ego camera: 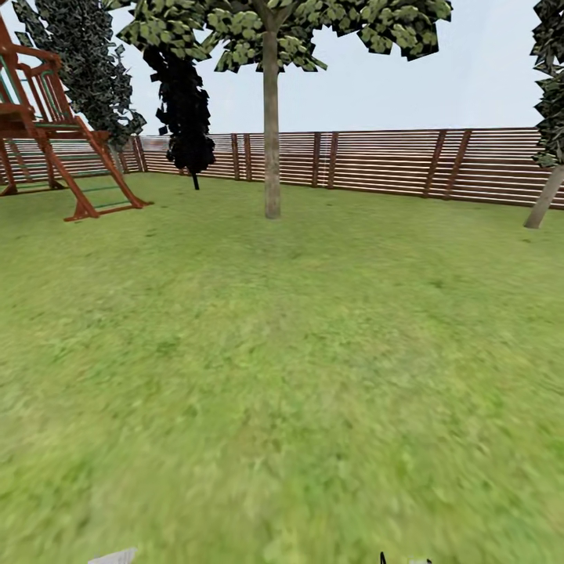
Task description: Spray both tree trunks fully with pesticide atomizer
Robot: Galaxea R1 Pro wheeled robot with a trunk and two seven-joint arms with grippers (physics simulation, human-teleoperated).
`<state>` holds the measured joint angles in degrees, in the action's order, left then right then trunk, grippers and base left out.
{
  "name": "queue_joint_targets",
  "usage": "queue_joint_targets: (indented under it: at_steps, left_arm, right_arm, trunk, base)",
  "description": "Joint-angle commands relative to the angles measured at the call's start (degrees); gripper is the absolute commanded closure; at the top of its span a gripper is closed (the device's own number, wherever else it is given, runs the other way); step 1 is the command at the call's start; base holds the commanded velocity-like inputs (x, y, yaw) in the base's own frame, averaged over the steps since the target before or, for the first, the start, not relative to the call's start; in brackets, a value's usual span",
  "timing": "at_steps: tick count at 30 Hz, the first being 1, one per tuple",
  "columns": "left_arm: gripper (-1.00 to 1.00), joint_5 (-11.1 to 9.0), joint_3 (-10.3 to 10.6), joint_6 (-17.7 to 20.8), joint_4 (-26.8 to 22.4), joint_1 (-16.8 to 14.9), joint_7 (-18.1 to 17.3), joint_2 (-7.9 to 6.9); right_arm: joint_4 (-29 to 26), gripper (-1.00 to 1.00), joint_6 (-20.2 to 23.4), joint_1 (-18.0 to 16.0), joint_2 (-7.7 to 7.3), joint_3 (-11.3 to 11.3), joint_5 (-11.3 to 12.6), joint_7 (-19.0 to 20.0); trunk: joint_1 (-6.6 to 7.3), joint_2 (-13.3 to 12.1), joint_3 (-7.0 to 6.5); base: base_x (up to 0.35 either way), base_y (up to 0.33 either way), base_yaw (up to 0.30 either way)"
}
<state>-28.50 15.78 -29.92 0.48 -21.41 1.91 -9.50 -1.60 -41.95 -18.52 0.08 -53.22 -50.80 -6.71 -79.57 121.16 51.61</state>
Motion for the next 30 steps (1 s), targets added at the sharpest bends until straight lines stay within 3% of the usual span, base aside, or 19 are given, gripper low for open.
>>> queue_joint_targets:
  at_steps: [1,30]
  left_arm:
    - [1.0,-0.2,0.5,-0.2,0.0,0.0,0.2,0.01]
    - [1.0,-0.2,0.5,-0.1,0.0,0.0,0.2,0.1]
  right_arm:
    - [0.0,-1.0,-0.1,0.0,0.01,-0.1,-0.6,-0.5]
    - [0.0,-1.0,-0.1,0.0,0.01,-0.1,-0.6,-0.5]
  trunk:
    - [-0.03,0.0,0.05]
    - [-0.03,0.0,0.05]
  base:
    - [0.339,0.0,0.0]
    - [0.339,0.0,0.0]
